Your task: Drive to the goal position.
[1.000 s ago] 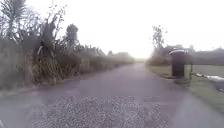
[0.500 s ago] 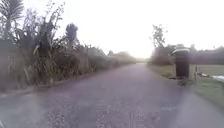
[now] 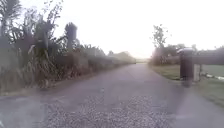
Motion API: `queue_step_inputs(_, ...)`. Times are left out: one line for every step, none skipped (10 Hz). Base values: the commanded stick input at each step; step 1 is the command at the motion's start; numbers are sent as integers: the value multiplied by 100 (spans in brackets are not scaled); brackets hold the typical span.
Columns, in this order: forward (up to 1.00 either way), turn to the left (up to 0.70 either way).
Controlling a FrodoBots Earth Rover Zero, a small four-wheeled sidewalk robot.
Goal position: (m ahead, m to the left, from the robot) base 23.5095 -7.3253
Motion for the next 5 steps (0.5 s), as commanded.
queue_step_inputs(61, -19)
queue_step_inputs(70, -14)
queue_step_inputs(70, -14)
queue_step_inputs(70, -14)
queue_step_inputs(70, -14)
